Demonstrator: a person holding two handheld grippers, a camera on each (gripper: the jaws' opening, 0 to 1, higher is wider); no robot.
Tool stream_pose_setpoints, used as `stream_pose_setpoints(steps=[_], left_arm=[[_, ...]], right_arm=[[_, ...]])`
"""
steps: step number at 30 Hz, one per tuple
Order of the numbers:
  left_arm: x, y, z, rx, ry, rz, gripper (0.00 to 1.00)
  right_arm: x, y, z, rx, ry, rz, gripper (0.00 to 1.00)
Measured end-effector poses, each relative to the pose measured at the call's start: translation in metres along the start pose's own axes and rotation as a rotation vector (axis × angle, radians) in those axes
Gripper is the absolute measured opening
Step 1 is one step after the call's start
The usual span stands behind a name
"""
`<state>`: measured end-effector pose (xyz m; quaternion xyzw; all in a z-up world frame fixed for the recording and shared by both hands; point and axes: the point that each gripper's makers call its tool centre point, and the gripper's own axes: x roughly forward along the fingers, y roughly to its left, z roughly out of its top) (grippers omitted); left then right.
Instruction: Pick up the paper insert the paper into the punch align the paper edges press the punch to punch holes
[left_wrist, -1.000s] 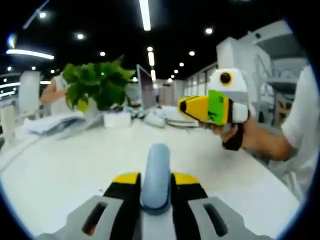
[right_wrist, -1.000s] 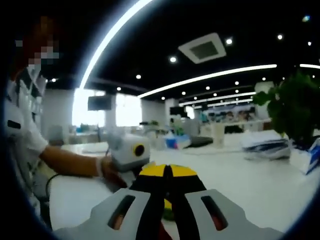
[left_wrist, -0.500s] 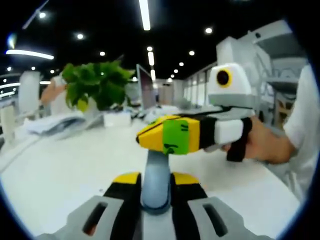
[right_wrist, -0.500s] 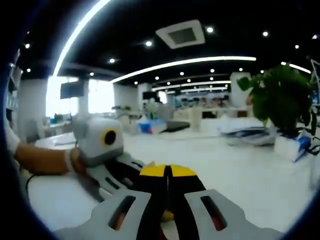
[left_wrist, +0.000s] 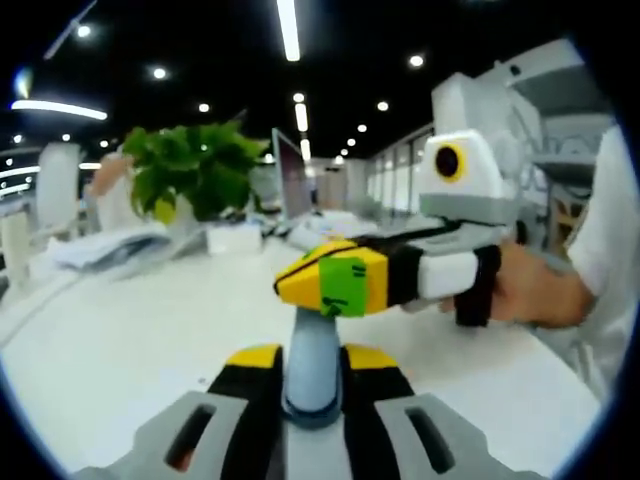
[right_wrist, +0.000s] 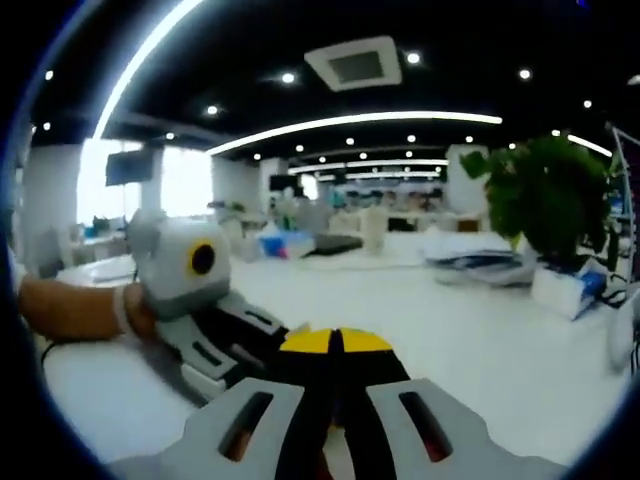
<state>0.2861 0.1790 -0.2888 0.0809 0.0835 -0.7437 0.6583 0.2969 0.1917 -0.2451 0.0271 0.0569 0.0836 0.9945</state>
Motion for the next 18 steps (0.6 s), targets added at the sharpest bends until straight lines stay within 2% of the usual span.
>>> stream_pose_setpoints(steps=[3, 6, 7, 9, 11, 14, 18], left_arm=[[0.0, 0.0, 0.0, 0.0, 0.0, 0.0, 0.25], [0.0, -0.001, 0.0, 0.0, 0.001, 0.0, 0.25], [0.0, -0.001, 0.0, 0.002, 0.001, 0.0, 0.25], [0.0, -0.001, 0.0, 0.002, 0.003, -0.001, 0.25], [0.0, -0.001, 0.0, 0.004, 0.003, -0.001, 0.25], [0.0, -0.002, 0.0, 0.004, 0.002, -0.002, 0.25], [0.0, -0.001, 0.0, 0.003, 0.001, -0.002, 0.25]], right_arm=[[-0.002, -0.003, -0.002, 0.025, 0.007, -0.016, 0.02], [-0.003, -0.007, -0.003, 0.12, 0.011, -0.008, 0.02], [-0.004, -0.01, -0.01, 0.085, 0.064, -0.037, 0.02], [-0.003, -0.006, -0.005, 0.035, 0.057, -0.035, 0.02], [-0.002, -0.003, -0.001, 0.04, 0.053, -0.035, 0.02], [-0.001, -0.002, -0.003, -0.148, 0.104, -0.078, 0.02], [0.002, -0.001, -0.02, -0.159, 0.152, -0.069, 0.01]])
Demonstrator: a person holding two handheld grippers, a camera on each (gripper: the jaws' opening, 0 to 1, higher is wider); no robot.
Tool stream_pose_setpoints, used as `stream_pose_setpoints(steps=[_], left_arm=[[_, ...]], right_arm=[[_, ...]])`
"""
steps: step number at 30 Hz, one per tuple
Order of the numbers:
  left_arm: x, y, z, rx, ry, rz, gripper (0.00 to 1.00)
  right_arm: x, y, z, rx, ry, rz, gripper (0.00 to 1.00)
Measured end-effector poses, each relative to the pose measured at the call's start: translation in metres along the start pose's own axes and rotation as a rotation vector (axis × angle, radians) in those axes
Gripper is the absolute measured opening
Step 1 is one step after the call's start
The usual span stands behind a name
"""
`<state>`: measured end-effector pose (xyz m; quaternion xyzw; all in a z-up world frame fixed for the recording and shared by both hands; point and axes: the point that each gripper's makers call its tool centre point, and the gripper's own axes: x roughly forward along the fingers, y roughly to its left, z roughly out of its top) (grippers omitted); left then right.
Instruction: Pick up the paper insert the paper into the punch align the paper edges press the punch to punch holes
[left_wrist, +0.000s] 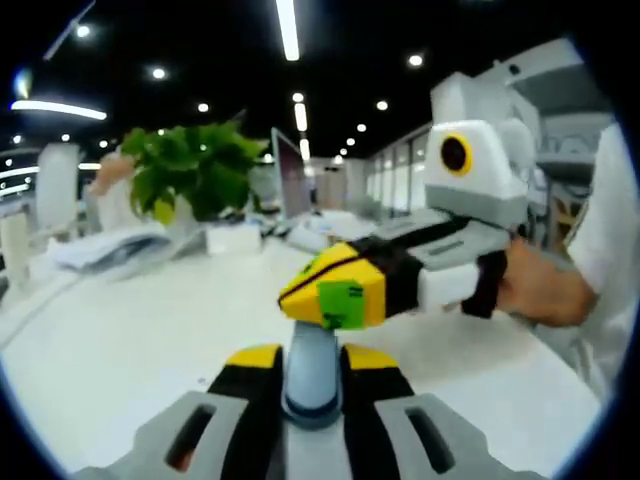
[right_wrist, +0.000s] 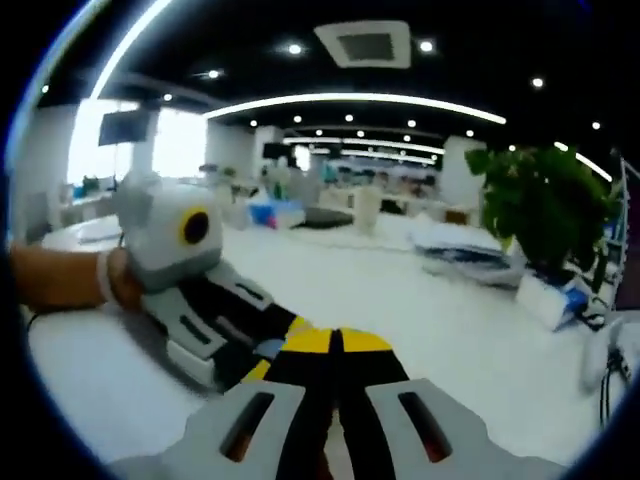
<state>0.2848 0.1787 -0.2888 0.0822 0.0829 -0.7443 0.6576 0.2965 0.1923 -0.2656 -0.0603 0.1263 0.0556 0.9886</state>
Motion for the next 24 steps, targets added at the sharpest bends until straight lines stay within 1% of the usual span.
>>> stream_pose_setpoints(steps=[1, 2, 4, 5, 6, 8, 9, 10, 11, 13, 18, 22, 23, 24], left_arm=[[0.0, 0.0, 0.0, 0.002, 0.001, 0.0, 0.25], [0.0, 0.0, 0.0, 0.002, 0.001, 0.0, 0.25], [0.0, 0.0, 0.0, 0.001, 0.0, 0.001, 0.25], [0.0, 0.0, 0.0, 0.001, 0.0, 0.002, 0.25], [0.0, -0.001, -0.001, 0.003, 0.003, 0.002, 0.25], [0.0, -0.001, 0.0, 0.005, 0.002, 0.001, 0.25], [0.0, 0.0, 0.0, 0.004, 0.002, 0.001, 0.25], [0.0, 0.0, 0.0, 0.001, 0.001, 0.001, 0.25], [0.0, 0.0, 0.0, 0.003, 0.002, 0.001, 0.25], [0.0, 0.0, 0.0, 0.002, 0.001, 0.0, 0.25], [0.0, 0.0, 0.0, 0.001, 0.0, 0.0, 0.25], [0.0, 0.0, 0.0, -0.003, -0.001, 0.001, 0.25], [0.0, 0.0, 0.0, -0.003, -0.001, 0.001, 0.25], [0.0, 0.0, 0.0, -0.003, -0.001, 0.001, 0.25]], right_arm=[[0.0, 0.0, 0.0, 0.027, -0.006, 0.007, 0.01], [0.0, 0.0, 0.0, 0.022, -0.005, 0.002, 0.01], [0.0, -0.002, 0.0, 0.04, -0.01, -0.002, 0.01], [0.0, -0.001, -0.005, 0.075, 0.0, 0.002, 0.01], [0.001, -0.001, -0.005, 0.127, -0.024, 0.013, 0.01], [0.002, -0.002, -0.011, 0.22, -0.028, 0.041, 0.01], [0.001, -0.003, -0.011, 0.24, -0.035, 0.046, 0.01], [-0.001, -0.003, -0.01, 0.215, -0.038, 0.04, 0.01], [-0.002, -0.002, -0.009, 0.212, -0.036, 0.035, 0.01], [-0.003, -0.002, -0.01, 0.227, -0.046, 0.042, 0.01], [-0.004, -0.001, -0.008, 0.225, -0.068, 0.044, 0.02], [-0.005, 0.0, 0.0, 0.152, -0.09, 0.027, 0.02], [-0.005, 0.001, 0.004, 0.108, -0.102, 0.025, 0.02], [-0.005, 0.002, 0.007, 0.091, -0.105, 0.024, 0.03]])
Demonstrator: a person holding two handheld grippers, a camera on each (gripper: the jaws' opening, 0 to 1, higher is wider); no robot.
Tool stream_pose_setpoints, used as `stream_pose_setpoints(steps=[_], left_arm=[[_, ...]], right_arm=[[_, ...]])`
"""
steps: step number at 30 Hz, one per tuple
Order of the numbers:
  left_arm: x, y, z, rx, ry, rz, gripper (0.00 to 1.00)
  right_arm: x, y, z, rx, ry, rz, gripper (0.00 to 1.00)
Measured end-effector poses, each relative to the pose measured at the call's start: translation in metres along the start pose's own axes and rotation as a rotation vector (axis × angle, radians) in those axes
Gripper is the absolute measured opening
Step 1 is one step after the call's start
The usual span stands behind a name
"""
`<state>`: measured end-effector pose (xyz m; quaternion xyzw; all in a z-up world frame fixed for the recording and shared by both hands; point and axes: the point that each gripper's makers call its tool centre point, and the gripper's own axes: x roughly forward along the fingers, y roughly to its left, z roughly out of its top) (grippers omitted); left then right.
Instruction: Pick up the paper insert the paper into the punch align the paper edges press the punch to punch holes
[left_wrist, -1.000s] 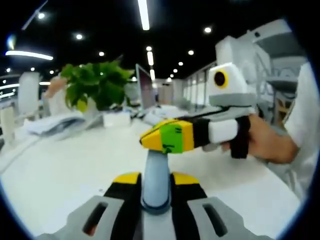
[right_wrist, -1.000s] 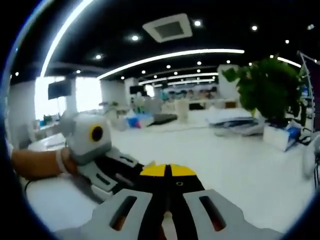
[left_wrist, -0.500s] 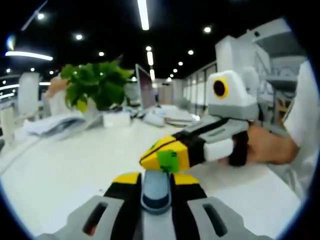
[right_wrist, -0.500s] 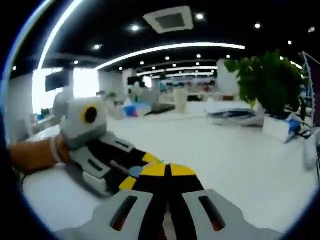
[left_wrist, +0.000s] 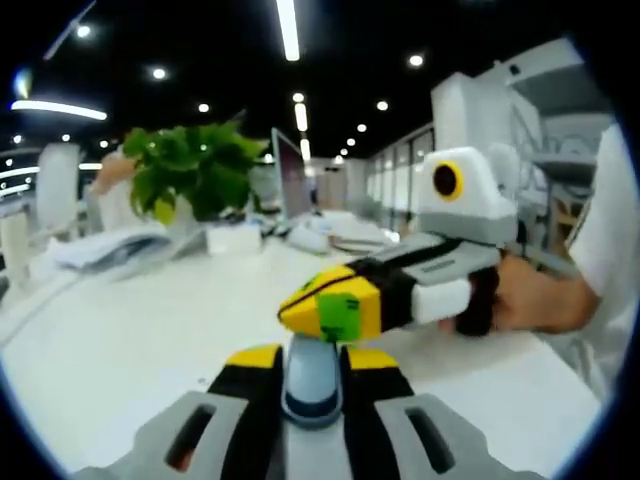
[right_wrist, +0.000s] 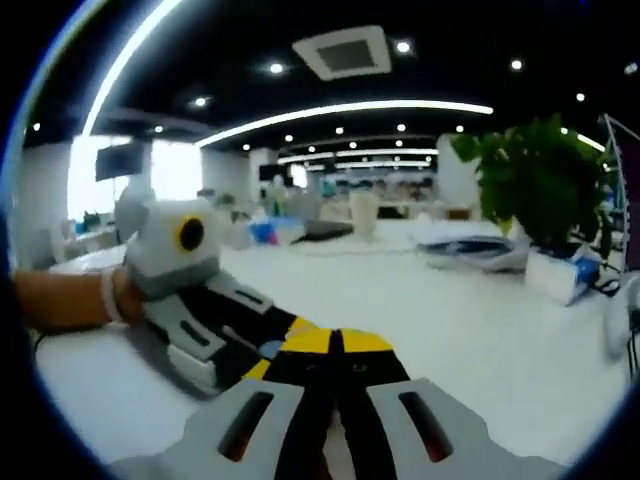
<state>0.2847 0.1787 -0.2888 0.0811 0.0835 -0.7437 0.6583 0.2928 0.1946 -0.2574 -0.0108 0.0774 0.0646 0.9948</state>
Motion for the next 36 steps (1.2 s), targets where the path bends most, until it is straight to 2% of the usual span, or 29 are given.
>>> stream_pose_setpoints(steps=[3, 5, 7, 8, 10, 11, 13, 14, 17, 20, 23, 26, 30, 32, 36], left_arm=[[0.0, 0.0, 0.0, 0.001, 0.0, 0.0, 0.25], [0.0, 0.0, 0.0, 0.001, 0.0, 0.0, 0.25], [0.0, 0.0, 0.0, 0.0, -0.001, 0.0, 0.25], [0.0, 0.0, 0.0, 0.002, -0.001, 0.0, 0.25], [0.0, 0.0, 0.0, 0.004, 0.0, 0.001, 0.25], [0.0, 0.0, 0.0, 0.003, 0.001, 0.001, 0.25], [0.0, 0.0, 0.0, 0.005, 0.0, 0.002, 0.25], [0.0, 0.0, 0.0, 0.005, 0.0, 0.002, 0.25], [0.0, 0.0, 0.0, 0.005, 0.0, 0.002, 0.25], [0.0, 0.0, 0.0, 0.003, 0.0, 0.001, 0.25], [0.0, 0.001, 0.0, 0.001, -0.001, 0.001, 0.25], [0.0, 0.0, 0.0, 0.0, -0.002, 0.0, 0.25], [0.0, 0.0, 0.0, -0.004, -0.004, -0.001, 0.26], [0.0, 0.0, 0.0, -0.006, -0.004, 0.0, 0.27], [0.0, 0.0, 0.001, -0.01, -0.005, 0.002, 0.34]], right_arm=[[0.003, 0.004, 0.009, -0.046, 0.011, 0.003, 0.03], [0.005, 0.003, 0.009, -0.045, 0.015, 0.001, 0.03], [0.004, 0.008, 0.019, -0.001, -0.041, 0.056, 0.03], [0.003, 0.004, 0.017, 0.01, -0.022, 0.047, 0.04], [0.003, 0.002, 0.017, -0.011, -0.028, 0.045, 0.04], [0.001, 0.005, 0.032, -0.009, -0.109, 0.069, 0.04], [-0.006, -0.002, 0.037, 0.077, -0.116, 0.086, 0.04], [-0.008, -0.005, 0.037, 0.072, -0.117, 0.091, 0.05], [-0.014, -0.022, 0.027, 0.061, -0.098, 0.092, 0.1], [-0.021, -0.04, 0.01, 0.038, -0.078, 0.091, 0.1], [-0.023, -0.046, -0.002, 0.006, -0.057, 0.076, 0.1], [-0.021, -0.042, 0.001, 0.014, -0.064, 0.087, 0.12], [-0.018, -0.038, -0.008, -0.029, -0.013, 0.064, 0.14], [-0.018, -0.038, -0.009, -0.031, -0.015, 0.07, 0.15], [-0.02, -0.041, -0.008, -0.003, -0.024, 0.063, 0.15]])
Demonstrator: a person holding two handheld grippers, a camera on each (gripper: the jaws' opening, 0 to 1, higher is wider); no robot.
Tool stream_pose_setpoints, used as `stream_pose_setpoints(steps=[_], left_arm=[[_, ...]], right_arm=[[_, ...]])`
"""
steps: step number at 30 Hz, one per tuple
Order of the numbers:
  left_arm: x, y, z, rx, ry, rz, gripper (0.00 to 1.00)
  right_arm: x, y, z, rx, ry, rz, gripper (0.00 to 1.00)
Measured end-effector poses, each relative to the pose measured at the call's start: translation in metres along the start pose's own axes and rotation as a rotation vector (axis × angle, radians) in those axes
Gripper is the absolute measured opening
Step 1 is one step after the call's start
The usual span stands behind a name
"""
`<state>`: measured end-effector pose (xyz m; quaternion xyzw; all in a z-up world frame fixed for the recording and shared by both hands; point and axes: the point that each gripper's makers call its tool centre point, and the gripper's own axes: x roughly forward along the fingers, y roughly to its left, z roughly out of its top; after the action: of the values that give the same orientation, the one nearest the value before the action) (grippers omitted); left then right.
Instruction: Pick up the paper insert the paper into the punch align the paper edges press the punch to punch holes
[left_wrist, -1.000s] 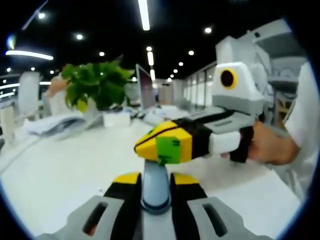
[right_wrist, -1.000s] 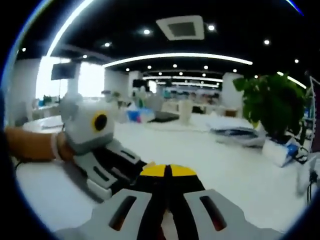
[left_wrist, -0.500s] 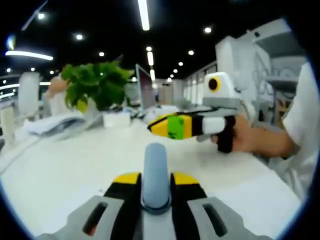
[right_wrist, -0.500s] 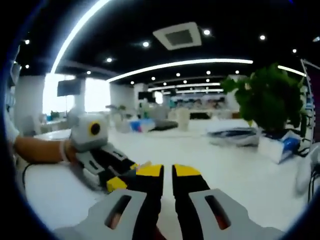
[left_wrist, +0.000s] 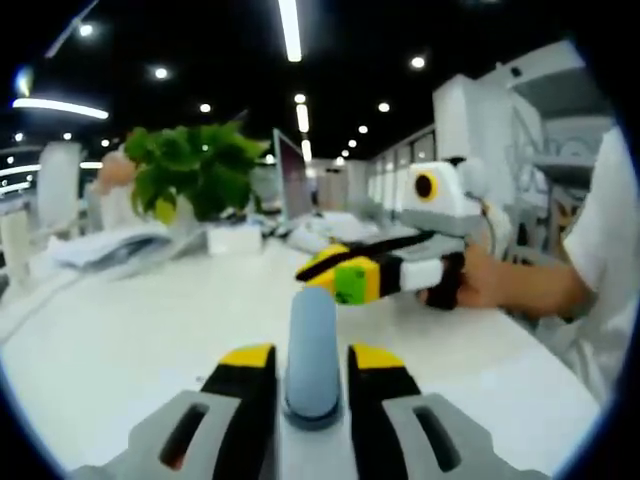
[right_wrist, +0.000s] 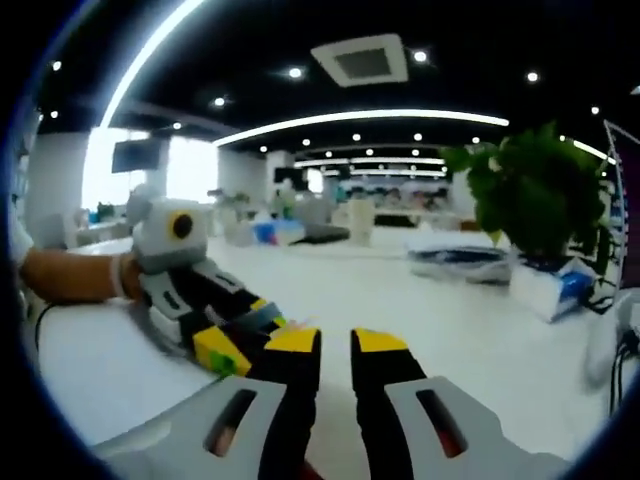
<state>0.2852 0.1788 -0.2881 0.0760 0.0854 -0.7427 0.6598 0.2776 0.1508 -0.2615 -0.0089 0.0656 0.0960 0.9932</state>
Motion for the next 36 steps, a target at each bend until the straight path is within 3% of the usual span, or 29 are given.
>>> stream_pose_setpoints(steps=[4, 6, 17, 20, 23, 27, 30, 36], left_arm=[[0.001, -0.001, 0.002, -0.006, -0.012, -0.006, 0.5], [0.0, -0.001, 0.004, -0.007, -0.016, -0.005, 0.52], [-0.004, 0.004, 0.023, -0.043, -0.083, 0.001, 0.58], [-0.006, 0.0, 0.03, -0.004, -0.072, 0.005, 0.6], [-0.011, -0.005, 0.047, 0.034, -0.092, 0.008, 0.62], [-0.031, -0.01, 0.061, 0.056, -0.093, 0.011, 0.62], [-0.054, -0.013, 0.057, 0.047, -0.089, 0.017, 0.62], [-0.106, -0.012, 0.013, -0.011, -0.032, 0.077, 0.6]], right_arm=[[0.0, -0.003, -0.002, 0.019, 0.004, -0.008, 0.16], [0.0, -0.004, -0.003, 0.033, 0.006, -0.009, 0.16], [0.0, -0.011, -0.004, 0.056, 0.006, -0.022, 0.19], [-0.001, -0.013, -0.005, 0.071, 0.007, -0.024, 0.19], [0.0, -0.015, -0.005, 0.067, 0.008, -0.03, 0.21], [0.0, -0.016, -0.005, 0.065, 0.012, -0.026, 0.22], [0.0, -0.017, -0.004, 0.081, 0.0, -0.023, 0.23], [0.0, -0.017, -0.003, 0.089, -0.005, -0.021, 0.24]])
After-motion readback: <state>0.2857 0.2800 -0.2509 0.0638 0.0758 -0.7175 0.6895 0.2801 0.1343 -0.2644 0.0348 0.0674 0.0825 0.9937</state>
